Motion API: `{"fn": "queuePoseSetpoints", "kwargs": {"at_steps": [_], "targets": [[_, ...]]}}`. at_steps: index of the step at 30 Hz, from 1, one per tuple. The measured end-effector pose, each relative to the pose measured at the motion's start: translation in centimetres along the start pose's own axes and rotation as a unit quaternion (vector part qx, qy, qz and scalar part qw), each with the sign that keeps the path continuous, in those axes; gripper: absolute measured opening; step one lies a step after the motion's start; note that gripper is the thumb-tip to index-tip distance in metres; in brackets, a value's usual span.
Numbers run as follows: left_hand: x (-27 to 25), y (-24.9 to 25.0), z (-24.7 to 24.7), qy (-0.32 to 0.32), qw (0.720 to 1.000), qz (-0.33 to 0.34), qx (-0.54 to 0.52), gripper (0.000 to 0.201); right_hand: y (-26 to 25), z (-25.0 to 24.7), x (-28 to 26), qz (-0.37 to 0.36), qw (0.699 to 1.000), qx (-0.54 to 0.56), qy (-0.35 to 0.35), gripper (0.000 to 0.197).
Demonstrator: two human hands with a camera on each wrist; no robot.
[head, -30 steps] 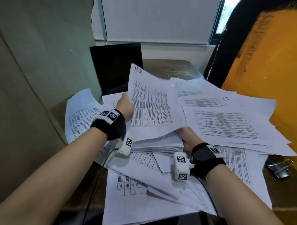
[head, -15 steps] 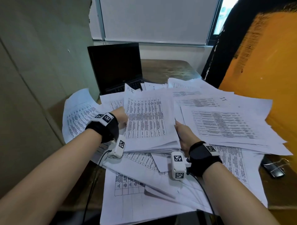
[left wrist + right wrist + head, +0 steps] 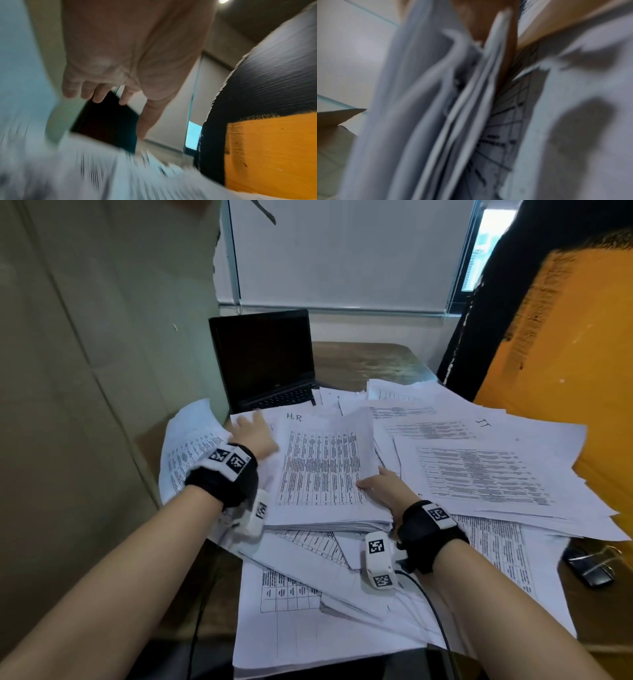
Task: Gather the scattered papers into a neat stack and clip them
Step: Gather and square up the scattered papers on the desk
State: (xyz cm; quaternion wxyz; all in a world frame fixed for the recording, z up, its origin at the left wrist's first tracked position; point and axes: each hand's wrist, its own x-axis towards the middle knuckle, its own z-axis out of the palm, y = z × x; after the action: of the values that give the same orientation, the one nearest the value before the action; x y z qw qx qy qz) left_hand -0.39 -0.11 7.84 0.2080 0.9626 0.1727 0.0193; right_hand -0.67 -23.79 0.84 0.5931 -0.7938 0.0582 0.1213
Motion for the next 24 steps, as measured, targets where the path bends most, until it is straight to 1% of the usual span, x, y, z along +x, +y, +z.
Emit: {"fn": "queuePoseSetpoints", "kwargs": {"at_steps": [1, 2, 3, 4, 5, 6, 9, 10, 12, 13, 14, 15, 16, 17, 18, 19, 20, 21, 22, 23, 24], "targets": [[-0.2, -0.4, -2.0, 0.084, 0.996, 0.004, 0.018, 0.071, 0.1, 0.0, 0.1, 0.005, 1.0, 0.004, -0.002, 0.02], [0.0, -1.2, -3.9, 0.15, 0.988, -0.004, 0.033, 0.062, 0.4, 0.1, 0.5, 0.007, 1.0, 0.01, -0.001, 0.023], [0.5, -2.3, -5.4, 0.184, 0.981, -0.024, 0.052, 0.057, 0.5, 0.1, 0.8, 0.011, 1.0, 0.015, -0.001, 0.021], [1.0, -3.3, -6.6, 0.185, 0.979, -0.047, 0.071, 0.054, 0.7, 0.1, 1.2, 0.01, 1.0, 0.018, -0.001, 0.015], [1.1, -4.1, -7.2, 0.162, 0.98, -0.066, 0.096, 0.054, 0.8, 0.1, 1.4, 0.011, 1.0, 0.016, 0.0, 0.008], [1.0, -4.8, -7.3, 0.131, 0.981, -0.078, 0.119, 0.054, 0.9, 0.1, 1.5, 0.009, 1.0, 0.017, 0.003, 0.006], [0.6, -6.3, -5.5, 0.076, 0.979, -0.108, 0.156, 0.043, 0.7, 0.0, 1.2, 0.003, 1.0, 0.021, 0.0, 0.006], [0.3, -6.5, -5.1, 0.065, 0.98, -0.111, 0.152, 0.044, 0.7, 0.0, 1.1, 0.002, 1.0, 0.021, -0.001, 0.008], [0.0, -6.8, -4.8, 0.037, 0.985, -0.089, 0.145, 0.048, 0.7, 0.0, 0.9, 0.001, 1.0, 0.019, 0.002, 0.016], [-0.1, -6.7, -4.8, 0.032, 0.989, -0.067, 0.131, 0.049, 0.8, 0.0, 0.7, 0.001, 1.0, 0.018, 0.003, 0.021], [-0.3, -6.3, -5.0, 0.041, 0.992, -0.042, 0.112, 0.051, 0.8, 0.0, 0.6, 0.0, 1.0, 0.02, 0.006, 0.024], [-1.0, -5.5, -5.4, 0.066, 0.994, -0.016, 0.083, 0.051, 0.7, 0.0, 0.5, -0.003, 1.0, 0.019, 0.006, 0.024], [-1.5, -4.5, -6.1, 0.116, 0.992, 0.023, 0.041, 0.047, 0.8, -0.1, 0.6, -0.004, 1.0, 0.017, 0.007, 0.022], [-2.2, -3.4, -6.9, 0.189, 0.979, 0.076, -0.013, 0.042, 0.8, -0.1, 0.6, -0.003, 1.0, 0.017, 0.006, 0.02], [-2.9, -2.4, -7.8, 0.259, 0.952, 0.14, -0.083, 0.039, 0.9, -0.1, 0.8, -0.001, 1.0, 0.024, 0.005, 0.02], [-3.7, -1.7, -8.7, 0.306, 0.918, 0.191, -0.165, 0.042, 0.9, -0.1, 0.8, -0.001, 0.999, 0.033, 0.002, 0.02], [-4.4, -1.2, -9.2, 0.326, 0.889, 0.213, -0.24, 0.055, 0.9, -0.1, 0.8, 0.0, 0.999, 0.038, 0.002, 0.02], [-4.4, -1.4, -9.0, 0.31, 0.878, 0.204, -0.304, 0.078, 0.8, 0.0, 0.7, -0.001, 0.999, 0.034, 0.004, 0.019], [-4.4, -1.5, -8.6, 0.274, 0.878, 0.18, -0.35, 0.101, 0.8, 0.0, 0.8, -0.003, 1.0, 0.03, 0.005, 0.019], [-4.1, -1.9, -7.6, 0.234, 0.886, 0.14, -0.376, 0.118, 0.8, -0.1, 0.8, -0.004, 1.0, 0.027, 0.001, 0.02], [-3.4, -2.6, -6.5, 0.19, 0.898, 0.095, -0.386, 0.125, 0.8, -0.1, 0.8, -0.007, 1.0, 0.026, -0.001, 0.02]]}}
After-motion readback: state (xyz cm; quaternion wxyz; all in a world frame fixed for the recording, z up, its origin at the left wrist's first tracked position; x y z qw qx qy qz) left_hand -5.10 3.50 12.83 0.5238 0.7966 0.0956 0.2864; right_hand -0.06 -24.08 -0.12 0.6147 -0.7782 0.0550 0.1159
